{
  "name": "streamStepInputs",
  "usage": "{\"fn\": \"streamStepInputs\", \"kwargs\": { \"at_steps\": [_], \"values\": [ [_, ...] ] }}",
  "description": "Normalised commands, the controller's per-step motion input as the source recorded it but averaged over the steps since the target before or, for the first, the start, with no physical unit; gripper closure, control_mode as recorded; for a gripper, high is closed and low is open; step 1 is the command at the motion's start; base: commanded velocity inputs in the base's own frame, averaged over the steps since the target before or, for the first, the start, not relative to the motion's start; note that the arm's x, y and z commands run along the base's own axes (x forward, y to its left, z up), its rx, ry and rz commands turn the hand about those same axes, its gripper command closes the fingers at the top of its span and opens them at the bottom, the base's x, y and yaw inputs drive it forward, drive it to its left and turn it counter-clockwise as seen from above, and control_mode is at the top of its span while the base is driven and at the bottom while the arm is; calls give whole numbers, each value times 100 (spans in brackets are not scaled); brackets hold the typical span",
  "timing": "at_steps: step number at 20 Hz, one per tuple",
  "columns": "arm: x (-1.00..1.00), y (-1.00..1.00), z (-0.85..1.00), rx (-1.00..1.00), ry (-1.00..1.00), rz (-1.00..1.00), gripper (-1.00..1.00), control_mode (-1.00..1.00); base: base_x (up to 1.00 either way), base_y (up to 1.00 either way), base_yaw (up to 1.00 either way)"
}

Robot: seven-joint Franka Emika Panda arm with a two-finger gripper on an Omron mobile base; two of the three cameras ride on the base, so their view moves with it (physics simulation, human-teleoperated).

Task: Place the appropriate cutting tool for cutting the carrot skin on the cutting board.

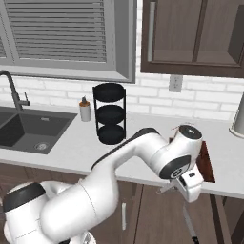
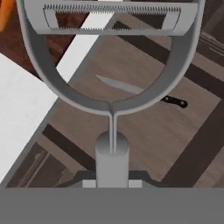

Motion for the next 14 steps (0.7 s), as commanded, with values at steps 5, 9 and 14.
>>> {"fn": "streamStepInputs", "kwargs": {
  "at_steps": [5, 9, 14],
  "values": [
    [84, -32, 24, 0, -2, -14, 100, -100, 0, 0, 0],
    [85, -21, -1, 0, 0, -10, 100, -100, 0, 0, 0],
    [71, -17, -17, 0, 2, -1, 100, -100, 0, 0, 0]
  ]
}}
